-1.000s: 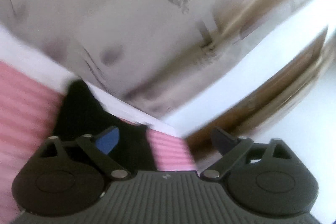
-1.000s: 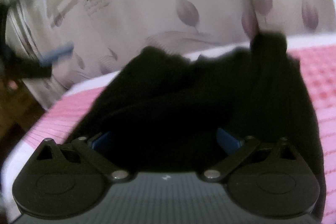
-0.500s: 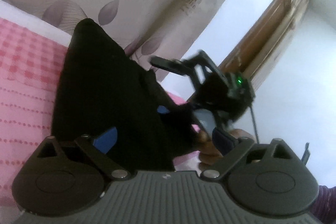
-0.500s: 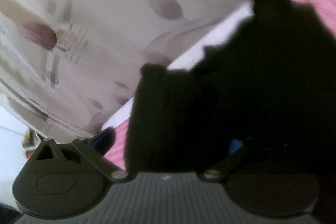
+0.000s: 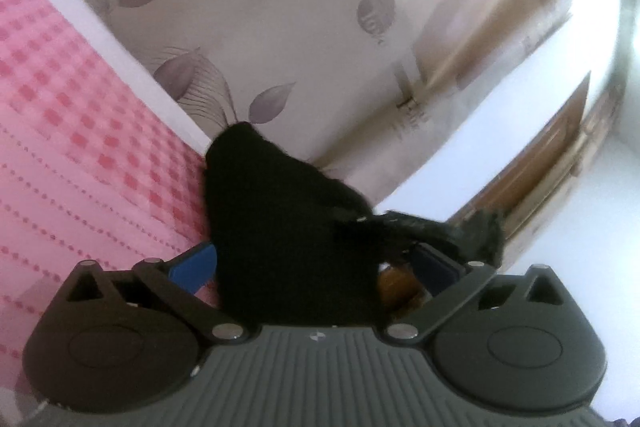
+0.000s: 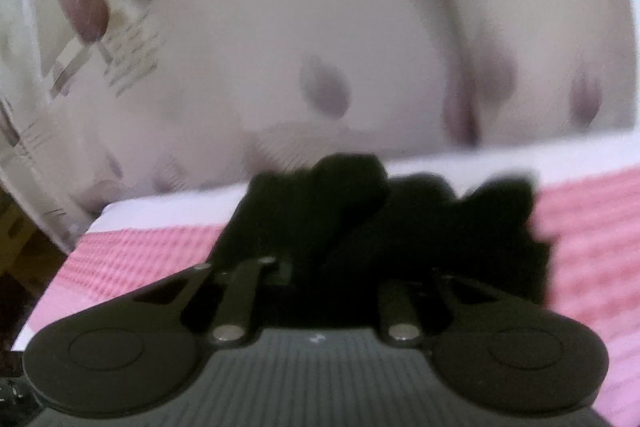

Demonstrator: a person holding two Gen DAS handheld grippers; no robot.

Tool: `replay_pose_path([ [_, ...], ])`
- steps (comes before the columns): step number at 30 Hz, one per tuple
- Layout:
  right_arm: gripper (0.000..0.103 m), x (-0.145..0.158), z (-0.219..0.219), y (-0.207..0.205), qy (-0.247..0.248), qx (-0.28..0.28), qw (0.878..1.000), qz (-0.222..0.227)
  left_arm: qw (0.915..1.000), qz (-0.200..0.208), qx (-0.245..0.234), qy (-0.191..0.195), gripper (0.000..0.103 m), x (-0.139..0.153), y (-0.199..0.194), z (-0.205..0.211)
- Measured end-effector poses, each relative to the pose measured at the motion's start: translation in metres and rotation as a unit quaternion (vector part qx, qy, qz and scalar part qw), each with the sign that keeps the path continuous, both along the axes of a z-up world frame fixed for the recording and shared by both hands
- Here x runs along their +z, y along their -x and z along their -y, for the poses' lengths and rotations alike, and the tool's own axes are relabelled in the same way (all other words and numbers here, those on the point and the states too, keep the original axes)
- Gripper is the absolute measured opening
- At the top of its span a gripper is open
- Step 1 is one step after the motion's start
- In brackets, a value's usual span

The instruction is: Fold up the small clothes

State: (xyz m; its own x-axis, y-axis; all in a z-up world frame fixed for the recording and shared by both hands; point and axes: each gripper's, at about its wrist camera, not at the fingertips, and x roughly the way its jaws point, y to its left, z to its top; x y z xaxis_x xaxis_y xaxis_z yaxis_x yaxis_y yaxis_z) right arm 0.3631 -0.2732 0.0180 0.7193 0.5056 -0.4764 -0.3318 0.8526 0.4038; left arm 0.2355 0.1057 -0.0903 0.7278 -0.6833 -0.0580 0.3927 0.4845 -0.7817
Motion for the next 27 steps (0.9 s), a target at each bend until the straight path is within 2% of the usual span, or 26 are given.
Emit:
replay_pose_path([
  [3, 0.016, 0.01, 0.028, -0.018, 0.014, -0.001, 1.0, -0.003, 0.9996, 0.005, -0.01, -0.025, 0.102, 0.004, 0.001, 0.006],
  [5, 0.016, 0.005, 0.046, -0.03, 0.011, -0.004, 1.0, -0.01, 0.9985, 0.016, -0.021, -0.048, 0.102, 0.005, 0.003, 0.014],
  [8, 0.016, -0.019, 0.068, -0.048, -0.01, -0.002, 0.999, -0.043, 0.9962, 0.028, -0.032, -0.076, 0.102, 0.006, 0.006, 0.023],
  [11, 0.016, -0.05, 0.082, -0.054, -0.024, -0.016, 0.997, -0.068, 0.9956, 0.026, -0.033, -0.084, 0.103, 0.005, 0.007, 0.025],
  [13, 0.016, -0.068, 0.095, -0.054, -0.059, -0.029, 0.995, -0.074, 0.9962, 0.016, -0.028, -0.081, 0.103, 0.002, 0.004, 0.024],
  [17, 0.02, -0.08, 0.117, -0.051, -0.14, -0.023, 0.987, -0.081, 0.9964, 0.004, -0.028, -0.08, 0.103, 0.001, -0.002, 0.025],
  [18, 0.027, -0.08, 0.122, -0.047, -0.161, -0.025, 0.983, -0.084, 0.9964, 0.003, -0.028, -0.081, 0.103, 0.0, -0.003, 0.025],
  [19, 0.039, -0.079, 0.128, -0.04, -0.183, -0.03, 0.979, -0.083, 0.9963, 0.004, -0.028, -0.081, 0.103, 0.0, -0.002, 0.025],
  [21, 0.057, -0.075, 0.137, -0.017, -0.185, -0.043, 0.979, -0.074, 0.9961, 0.004, -0.028, -0.083, 0.103, 0.001, -0.004, 0.025],
  [24, 0.058, -0.07, 0.145, 0.034, -0.182, -0.035, 0.981, -0.054, 0.996, 0.002, -0.028, -0.085, 0.103, 0.001, -0.004, 0.025],
  [26, 0.057, -0.069, 0.139, 0.071, -0.152, -0.034, 0.987, -0.04, 0.996, -0.001, -0.028, -0.085, 0.103, 0.001, -0.005, 0.025],
  [27, 0.053, -0.07, 0.134, 0.084, -0.139, -0.028, 0.989, -0.035, 0.996, -0.002, -0.028, -0.085, 0.103, 0.001, -0.006, 0.025],
])
